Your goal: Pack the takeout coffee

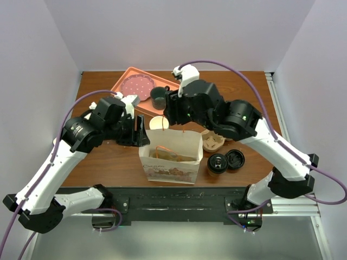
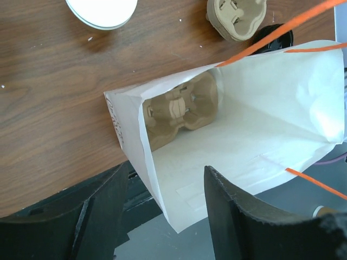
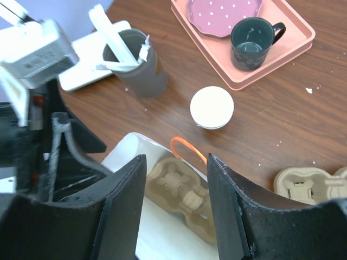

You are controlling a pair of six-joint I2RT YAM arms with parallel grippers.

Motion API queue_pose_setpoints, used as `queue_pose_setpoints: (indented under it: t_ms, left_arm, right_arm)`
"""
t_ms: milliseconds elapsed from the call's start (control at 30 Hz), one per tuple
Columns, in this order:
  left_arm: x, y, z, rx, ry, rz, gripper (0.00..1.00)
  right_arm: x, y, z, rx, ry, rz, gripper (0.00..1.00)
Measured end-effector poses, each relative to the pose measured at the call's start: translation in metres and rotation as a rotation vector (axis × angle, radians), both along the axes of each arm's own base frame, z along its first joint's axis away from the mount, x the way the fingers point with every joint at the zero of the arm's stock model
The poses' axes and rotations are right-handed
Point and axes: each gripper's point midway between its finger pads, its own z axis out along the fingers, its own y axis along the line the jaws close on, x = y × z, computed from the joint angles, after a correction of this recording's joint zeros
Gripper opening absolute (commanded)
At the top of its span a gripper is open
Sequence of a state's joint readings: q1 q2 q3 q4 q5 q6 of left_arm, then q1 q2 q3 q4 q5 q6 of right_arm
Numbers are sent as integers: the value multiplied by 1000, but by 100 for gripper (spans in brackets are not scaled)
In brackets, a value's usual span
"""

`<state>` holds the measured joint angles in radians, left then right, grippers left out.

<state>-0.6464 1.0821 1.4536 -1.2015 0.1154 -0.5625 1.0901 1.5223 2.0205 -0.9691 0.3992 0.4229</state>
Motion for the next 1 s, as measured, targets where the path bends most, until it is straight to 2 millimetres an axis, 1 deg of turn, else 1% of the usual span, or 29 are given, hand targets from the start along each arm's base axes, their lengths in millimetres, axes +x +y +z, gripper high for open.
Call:
queue_pose_setpoints:
  t_ms: [200, 233, 300, 333, 400, 500, 600, 633, 700, 733, 767, 800, 833, 900, 933, 1000]
  left_arm:
    - [3, 0, -2, 11, 0, 1, 54]
    - [3, 0, -2, 12, 0, 0, 52]
    - [3, 0, -3, 13, 1, 0, 49]
    - [3, -1, -3, 14, 2, 0, 48]
    - [4, -1, -4, 17, 6, 0, 47]
    - [5, -2, -6, 22, 12, 0, 43]
    - [6, -3, -9, 29, 22, 0, 34]
    - [7, -3, -10, 31, 24, 0, 28]
    - [7, -3, -12, 37, 32, 0, 22]
    - [7, -3, -13, 38, 34, 0, 16]
    - [7, -3, -14, 39, 35, 0, 13]
    - [7, -3, -14, 38, 36, 2, 9]
    - [7, -3, -14, 38, 36, 3, 1]
    - [7, -3, -14, 36, 37, 8, 0]
    - [7, -4, -14, 35, 36, 9, 0]
    - [8, -4, -13, 31, 32, 11, 0]
  right_arm:
    - [-11, -15, 41, 122, -12, -17, 53]
    - [-12, -20, 47, 139, -11, -29, 52]
    - [-15, -31, 50, 147, -1, -62, 53]
    - [-16, -37, 49, 141, 7, -81, 53]
    - [-18, -54, 38, 99, 29, -132, 53]
    - [-20, -77, 7, 7, 81, -200, 54]
    - [-21, -94, -34, -108, 149, -252, 54]
    - [-21, -97, -45, -138, 169, -262, 54]
    - [-21, -102, -70, -194, 216, -280, 53]
    - [-22, -105, -82, -218, 243, -286, 52]
    - [-22, -107, -90, -233, 262, -291, 51]
    - [-22, -109, -98, -244, 285, -297, 48]
    - [-22, -110, -104, -250, 303, -301, 43]
    - [-21, -113, -114, -246, 328, -304, 35]
    - [-21, -114, -117, -242, 335, -303, 27]
    - [-21, -112, -120, -208, 348, -294, 20]
